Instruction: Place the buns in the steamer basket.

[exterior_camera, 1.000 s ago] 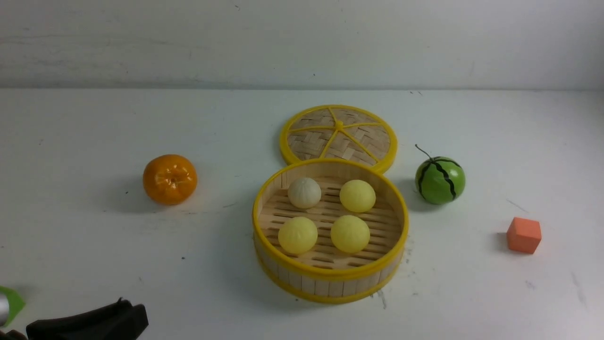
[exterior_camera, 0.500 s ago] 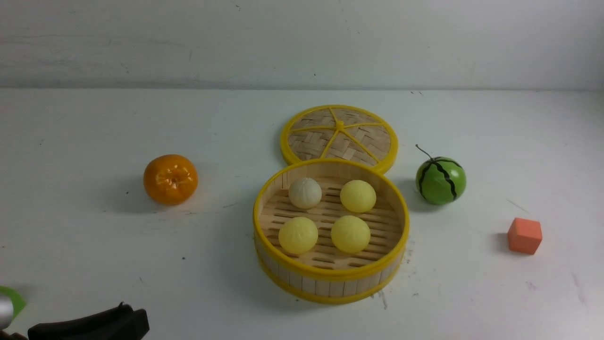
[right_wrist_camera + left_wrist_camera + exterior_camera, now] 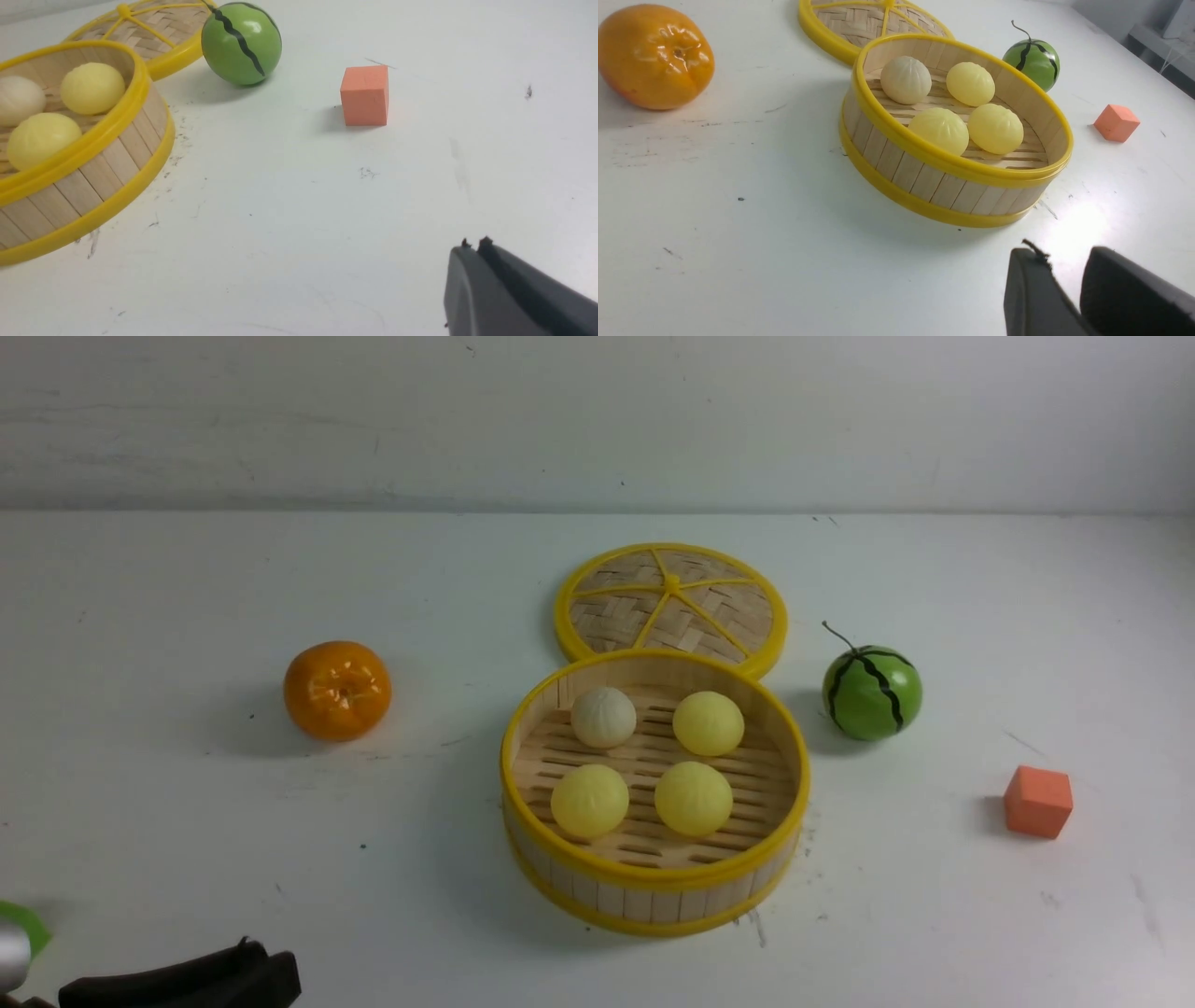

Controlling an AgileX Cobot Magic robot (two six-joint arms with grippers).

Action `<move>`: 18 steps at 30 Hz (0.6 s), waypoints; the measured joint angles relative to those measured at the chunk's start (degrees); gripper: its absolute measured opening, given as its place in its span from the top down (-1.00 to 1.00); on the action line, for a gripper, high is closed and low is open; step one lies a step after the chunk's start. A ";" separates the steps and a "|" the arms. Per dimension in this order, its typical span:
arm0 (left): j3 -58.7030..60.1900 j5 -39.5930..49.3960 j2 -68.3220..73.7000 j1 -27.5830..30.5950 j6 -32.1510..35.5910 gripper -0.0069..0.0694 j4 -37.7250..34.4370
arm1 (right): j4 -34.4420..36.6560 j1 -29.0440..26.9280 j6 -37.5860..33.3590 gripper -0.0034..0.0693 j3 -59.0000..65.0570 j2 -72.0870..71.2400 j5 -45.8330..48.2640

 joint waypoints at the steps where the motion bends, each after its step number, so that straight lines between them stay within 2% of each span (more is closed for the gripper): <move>1: 0.31 -0.57 -0.12 0.14 0.00 0.39 0.00 | 0.00 0.00 0.00 0.89 0.00 0.00 0.00; 5: 2.62 -3.05 -3.41 2.80 0.00 0.39 -0.18 | 0.00 0.00 0.00 0.88 0.00 0.00 0.04; 11: 9.73 -2.52 -18.44 17.52 -0.35 0.39 -0.99 | 0.00 0.00 0.00 0.86 0.00 0.00 0.04; 14: 9.98 5.67 -26.26 24.45 -1.26 0.53 0.48 | 0.00 0.00 0.00 0.85 0.00 0.00 0.04; 15: 9.98 6.36 -26.26 24.80 -1.26 0.53 0.65 | 0.00 0.00 0.00 0.85 0.00 0.00 0.04; 18: 10.21 19.90 -29.82 27.73 -1.43 0.85 3.83 | 0.06 0.00 0.00 0.85 0.00 -0.04 0.06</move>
